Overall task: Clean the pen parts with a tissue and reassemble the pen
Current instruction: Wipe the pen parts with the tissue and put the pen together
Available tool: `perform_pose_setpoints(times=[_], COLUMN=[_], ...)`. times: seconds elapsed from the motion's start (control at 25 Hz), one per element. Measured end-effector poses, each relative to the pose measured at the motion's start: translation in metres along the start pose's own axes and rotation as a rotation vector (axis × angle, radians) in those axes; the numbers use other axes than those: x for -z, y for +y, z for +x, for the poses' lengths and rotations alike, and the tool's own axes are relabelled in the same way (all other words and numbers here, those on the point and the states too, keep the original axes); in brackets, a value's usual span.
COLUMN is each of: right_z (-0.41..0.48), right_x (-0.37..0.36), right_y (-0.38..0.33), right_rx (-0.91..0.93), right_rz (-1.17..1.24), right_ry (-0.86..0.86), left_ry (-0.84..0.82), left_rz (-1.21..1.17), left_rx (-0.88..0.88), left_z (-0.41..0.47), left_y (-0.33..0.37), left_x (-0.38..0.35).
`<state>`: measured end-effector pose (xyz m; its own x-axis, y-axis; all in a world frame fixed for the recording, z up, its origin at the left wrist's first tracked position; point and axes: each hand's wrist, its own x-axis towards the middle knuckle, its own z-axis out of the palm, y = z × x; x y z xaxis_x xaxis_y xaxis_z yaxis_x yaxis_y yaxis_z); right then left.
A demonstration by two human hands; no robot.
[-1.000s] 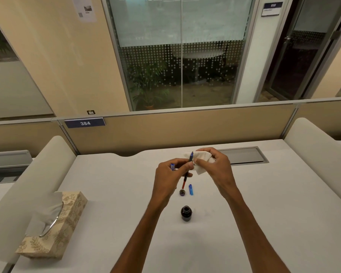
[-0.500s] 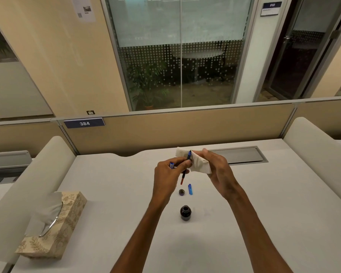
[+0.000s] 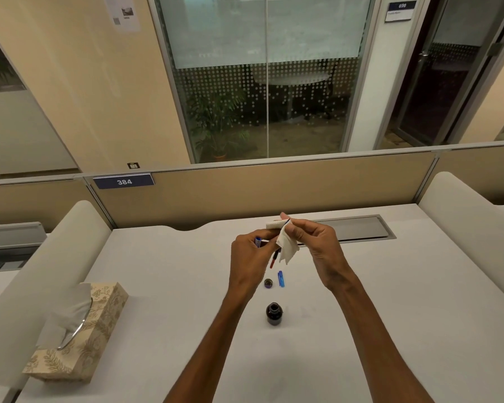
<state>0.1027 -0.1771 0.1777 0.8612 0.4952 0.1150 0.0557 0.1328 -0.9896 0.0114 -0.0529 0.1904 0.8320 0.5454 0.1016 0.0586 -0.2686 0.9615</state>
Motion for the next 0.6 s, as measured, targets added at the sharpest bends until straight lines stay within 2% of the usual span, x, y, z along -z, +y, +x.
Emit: perform_pose_setpoints(times=[0.24, 0.52, 0.6], right_z=[-0.003, -0.007, -0.007], right_x=[-0.015, -0.036, -0.041], right_y=[-0.012, -0.006, -0.002], right_rx=[0.002, 0.061, 0.035], right_rz=[0.037, -0.145, -0.099], right_ry=[0.071, 0.194, 0.205], left_ry=[0.142, 0.224, 0.245], left_rz=[0.090, 0.113, 0.122], left_rx=[-0.018, 0.025, 0.028], left_z=[-0.001, -0.003, -0.002], left_y=[0.000, -0.006, -0.010], left_x=[-0.003, -0.004, 0.000])
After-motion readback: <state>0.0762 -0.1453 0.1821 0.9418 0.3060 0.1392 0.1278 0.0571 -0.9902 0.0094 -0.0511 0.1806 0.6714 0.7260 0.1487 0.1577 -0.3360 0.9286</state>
